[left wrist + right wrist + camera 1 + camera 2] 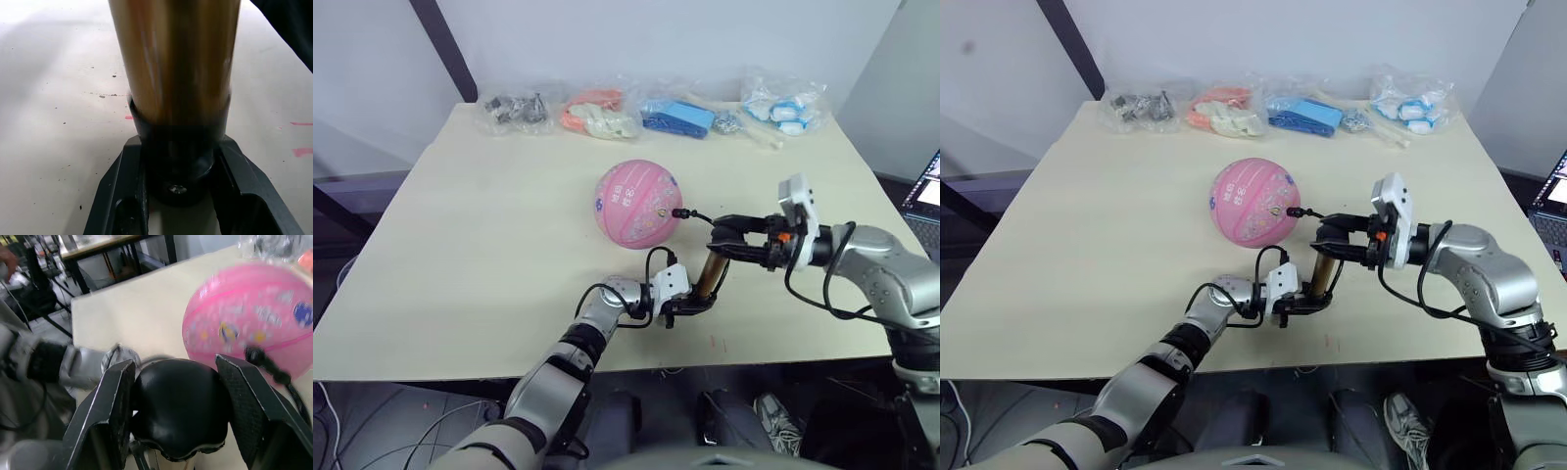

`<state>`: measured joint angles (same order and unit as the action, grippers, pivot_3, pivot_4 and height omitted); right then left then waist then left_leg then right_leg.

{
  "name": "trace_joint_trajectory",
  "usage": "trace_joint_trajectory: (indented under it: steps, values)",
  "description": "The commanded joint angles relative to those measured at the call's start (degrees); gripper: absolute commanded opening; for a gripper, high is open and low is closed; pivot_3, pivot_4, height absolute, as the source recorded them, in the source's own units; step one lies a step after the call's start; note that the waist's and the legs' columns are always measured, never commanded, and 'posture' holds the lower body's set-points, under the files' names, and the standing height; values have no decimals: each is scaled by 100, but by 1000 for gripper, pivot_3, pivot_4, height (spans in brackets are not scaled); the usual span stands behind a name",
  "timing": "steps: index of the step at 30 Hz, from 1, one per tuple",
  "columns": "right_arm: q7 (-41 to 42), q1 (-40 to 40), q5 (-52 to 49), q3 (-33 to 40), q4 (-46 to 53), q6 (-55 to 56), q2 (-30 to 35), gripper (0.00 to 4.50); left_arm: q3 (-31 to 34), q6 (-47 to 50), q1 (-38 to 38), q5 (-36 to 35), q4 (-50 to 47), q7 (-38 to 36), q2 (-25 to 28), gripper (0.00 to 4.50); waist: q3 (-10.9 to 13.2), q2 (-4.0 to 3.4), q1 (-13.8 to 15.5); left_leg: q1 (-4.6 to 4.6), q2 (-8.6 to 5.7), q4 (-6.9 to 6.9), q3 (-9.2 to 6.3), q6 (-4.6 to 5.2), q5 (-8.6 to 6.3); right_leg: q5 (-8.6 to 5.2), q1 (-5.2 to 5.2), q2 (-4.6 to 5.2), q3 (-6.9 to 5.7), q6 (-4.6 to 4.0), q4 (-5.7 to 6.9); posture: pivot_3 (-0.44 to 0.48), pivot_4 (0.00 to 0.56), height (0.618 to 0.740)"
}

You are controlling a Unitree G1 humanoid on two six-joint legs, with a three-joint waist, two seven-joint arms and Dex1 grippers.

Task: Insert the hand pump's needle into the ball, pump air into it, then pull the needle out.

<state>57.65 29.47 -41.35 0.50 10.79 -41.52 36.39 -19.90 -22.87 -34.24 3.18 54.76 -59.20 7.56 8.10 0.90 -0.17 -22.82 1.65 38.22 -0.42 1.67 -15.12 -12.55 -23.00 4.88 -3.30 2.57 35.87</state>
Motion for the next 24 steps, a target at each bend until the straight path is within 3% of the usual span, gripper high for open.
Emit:
trace_joint_trajectory:
  steps: [1,12,20,24]
  values:
    - [-37,585,-770,737,182,-410,187,2092,-151,327,336,400,585,44,292,1122,9,0,0,-2,-1,0,0,0,0,0,-3,1,0,0,0,0,150,740]
    - [-42,1488,-1086,1072,-223,-758,618,2092,-158,355,326,389,575,59,215,1122,31,0,7,-6,-3,1,2,0,0,-1,-6,3,1,5,0,0,150,740]
    - [-153,1527,-1138,1078,-201,-690,598,2092,-158,348,351,403,582,71,250,1122,32,-1,3,-6,-4,1,2,1,0,-1,-6,4,2,5,1,0,150,740]
    - [-160,1155,-1024,839,13,-608,460,2092,-162,345,329,410,590,79,238,1122,32,0,3,-6,-4,1,1,0,0,0,-6,4,2,7,1,0,150,740]
